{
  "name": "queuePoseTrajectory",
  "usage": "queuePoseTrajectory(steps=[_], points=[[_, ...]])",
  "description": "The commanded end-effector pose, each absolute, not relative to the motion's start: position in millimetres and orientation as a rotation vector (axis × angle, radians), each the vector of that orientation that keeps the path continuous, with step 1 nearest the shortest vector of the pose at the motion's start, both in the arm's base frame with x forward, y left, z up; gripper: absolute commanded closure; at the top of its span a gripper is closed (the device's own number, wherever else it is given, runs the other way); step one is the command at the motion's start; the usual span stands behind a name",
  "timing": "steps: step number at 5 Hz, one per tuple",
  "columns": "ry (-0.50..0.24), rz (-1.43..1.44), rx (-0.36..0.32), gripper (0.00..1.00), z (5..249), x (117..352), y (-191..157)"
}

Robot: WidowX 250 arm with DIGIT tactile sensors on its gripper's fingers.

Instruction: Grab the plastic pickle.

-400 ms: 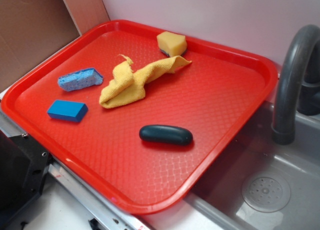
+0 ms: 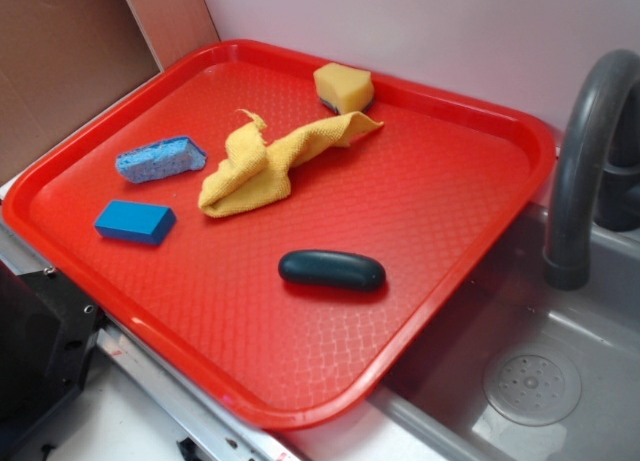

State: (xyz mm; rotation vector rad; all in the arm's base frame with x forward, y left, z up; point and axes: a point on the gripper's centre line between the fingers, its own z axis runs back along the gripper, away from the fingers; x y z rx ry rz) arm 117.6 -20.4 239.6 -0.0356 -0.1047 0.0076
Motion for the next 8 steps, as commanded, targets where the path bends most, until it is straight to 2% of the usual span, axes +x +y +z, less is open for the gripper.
queuePoseTrajectory(steps=[1,2,3,5,6,7,8], points=[[-0.144,-0.381,0.005,0.00,226,149,-44],[-0.147,-0.634,0.048,0.00,212,169,-75],[-0.132,-0.884,0.017,0.00,185,180,-106],[-0.094,-1.026,-0.047,0.00,123,194,-137],[-0.005,-1.065,-0.035,0.00,88,196,-147],[0.059,-1.105,-0.051,0.00,58,194,-155],[0.145,-1.097,0.012,0.00,37,192,-158]])
